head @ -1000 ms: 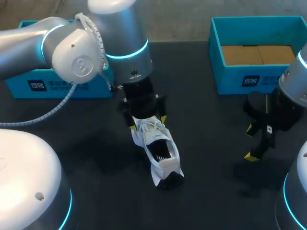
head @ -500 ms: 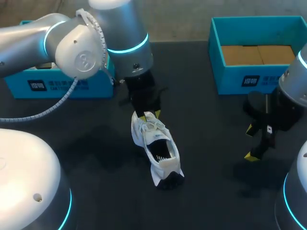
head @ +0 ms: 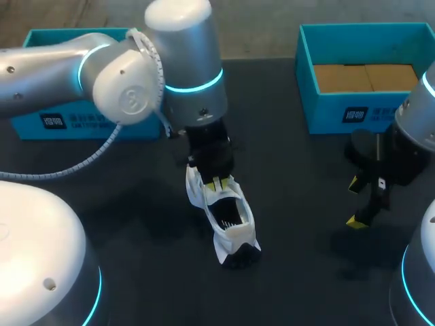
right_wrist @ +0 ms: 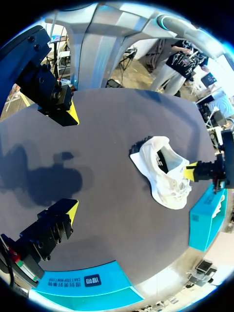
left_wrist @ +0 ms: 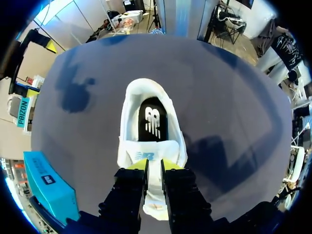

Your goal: Take the shoe out of the shoebox, open the shoe tongue, remove and reinsert the insole, then place the shoe into the shoebox

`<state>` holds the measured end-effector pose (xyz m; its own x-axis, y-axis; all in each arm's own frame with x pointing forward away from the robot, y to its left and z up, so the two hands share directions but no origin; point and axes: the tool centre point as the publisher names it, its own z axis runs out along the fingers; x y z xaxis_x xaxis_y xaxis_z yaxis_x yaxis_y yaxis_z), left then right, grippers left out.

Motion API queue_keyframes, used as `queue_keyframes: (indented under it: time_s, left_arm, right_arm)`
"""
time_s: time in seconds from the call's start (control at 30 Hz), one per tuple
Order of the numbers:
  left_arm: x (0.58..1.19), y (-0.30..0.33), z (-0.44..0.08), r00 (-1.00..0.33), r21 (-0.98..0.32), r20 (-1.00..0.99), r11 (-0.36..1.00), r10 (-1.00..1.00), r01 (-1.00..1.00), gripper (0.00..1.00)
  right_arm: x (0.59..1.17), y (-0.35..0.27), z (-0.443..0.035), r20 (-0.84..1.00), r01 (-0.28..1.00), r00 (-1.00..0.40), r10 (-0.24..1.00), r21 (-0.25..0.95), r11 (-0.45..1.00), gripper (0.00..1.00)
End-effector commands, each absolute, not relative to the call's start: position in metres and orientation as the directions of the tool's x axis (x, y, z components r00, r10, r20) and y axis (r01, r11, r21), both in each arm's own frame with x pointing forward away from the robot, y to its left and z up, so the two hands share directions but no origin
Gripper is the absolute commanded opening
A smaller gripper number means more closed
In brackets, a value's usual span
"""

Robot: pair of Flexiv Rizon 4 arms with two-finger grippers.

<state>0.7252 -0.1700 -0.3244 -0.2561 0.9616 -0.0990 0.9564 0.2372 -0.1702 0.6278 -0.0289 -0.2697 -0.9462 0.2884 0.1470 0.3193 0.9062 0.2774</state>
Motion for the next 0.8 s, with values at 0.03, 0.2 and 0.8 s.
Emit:
queue_keyframes:
  time_s: [0.03,0.2,0.8]
  left_arm:
    - [0.723,-0.179,-0.342,-0.255,-0.179,-0.097,0.235,0.962,0.955,0.17]
    - [0.716,-0.182,-0.35,-0.246,-0.191,-0.083,0.226,0.966,0.955,0.17]
    - [0.716,-0.174,-0.354,-0.269,-0.192,-0.078,0.25,0.96,0.949,0.21]
  right_arm:
    - [0.626,-0.029,-0.27,0.144,0.32,-0.946,0.29,0.277,0.906,1.0]
    - [0.626,-0.029,-0.27,0.144,0.32,-0.946,0.29,0.277,0.906,1.0]
    - [0.626,-0.029,-0.27,0.144,0.32,-0.946,0.29,0.277,0.906,1.0]
